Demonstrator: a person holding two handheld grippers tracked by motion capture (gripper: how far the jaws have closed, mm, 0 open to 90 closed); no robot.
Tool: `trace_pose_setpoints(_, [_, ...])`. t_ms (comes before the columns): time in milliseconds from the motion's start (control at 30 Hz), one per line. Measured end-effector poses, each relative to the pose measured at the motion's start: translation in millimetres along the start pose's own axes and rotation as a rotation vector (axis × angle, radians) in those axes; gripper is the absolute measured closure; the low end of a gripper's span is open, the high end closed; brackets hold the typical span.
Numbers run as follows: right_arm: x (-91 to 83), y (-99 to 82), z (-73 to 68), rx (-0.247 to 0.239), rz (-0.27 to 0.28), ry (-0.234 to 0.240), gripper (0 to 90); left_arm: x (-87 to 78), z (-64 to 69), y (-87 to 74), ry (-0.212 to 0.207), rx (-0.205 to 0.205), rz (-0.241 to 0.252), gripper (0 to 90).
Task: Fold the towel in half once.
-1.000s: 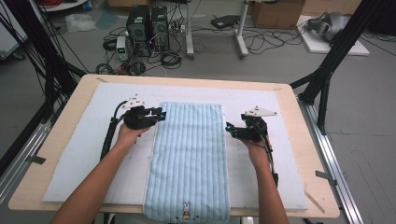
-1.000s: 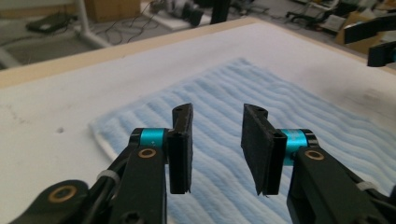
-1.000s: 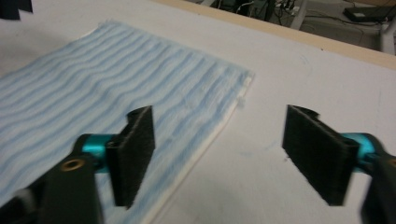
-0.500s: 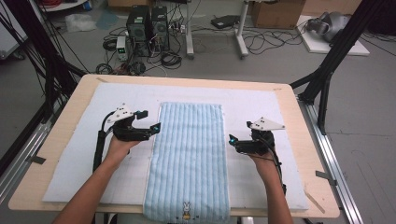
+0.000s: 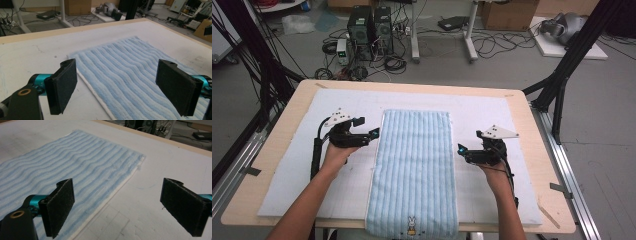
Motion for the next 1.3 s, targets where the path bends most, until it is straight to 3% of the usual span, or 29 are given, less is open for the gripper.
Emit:
trace_pose_setpoints(100, [1.8, -0.1, -1.5, -0.005, -0.004, 0.007, 11.4, 3.7, -5.1, 1.9, 0.005, -0.014, -0.010, 17.9])
trace_pose_setpoints(300, [3.1, -0.3, -3.5, -0.004, -0.015, 0.010, 11.4, 14.8, -20.4, 3.4, 0.058, -0.045, -0.021, 18.3])
trace_pose_setpoints(567, [4.5, -1.0, -3.5, 0.008, -0.025, 0.013, 11.5, 38.9, -34.0, 2.9, 0.101, -0.061, -0.113, 24.5])
trace_pose_setpoints(733, [8.1, -3.2, -2.3, 0.017, -0.046, 0.011, 11.5, 61.5, -31.8, 0.4, 0.120, -0.011, -0.179, 35.6])
trace_pose_setpoints(967, [12.2, -5.2, -2.2, 0.024, -0.064, 0.012, 11.5, 88.8, -30.5, -14.7, 0.189, -0.032, -0.237, 41.8])
trace_pose_setpoints(1133, [14.0, -5.9, -3.2, 0.032, -0.075, 0.007, 11.5, 99.2, -26.1, -21.0, 0.213, 0.025, -0.299, 49.9])
trace_pose_setpoints(1300, [19.3, -6.3, -2.5, 0.037, -0.088, -0.018, 11.7, 102.0, -21.0, -21.6, 0.203, 0.081, -0.319, 69.9])
Point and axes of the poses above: each handheld gripper's, and its own axes: x roughly forward along the jaws, y roughly out of its top, z roughly to its right, the point moved 1 cm from there along x, roughly forward along the jaws, and after that the axes turned 7 degrees about z, right-handed, at the moved point
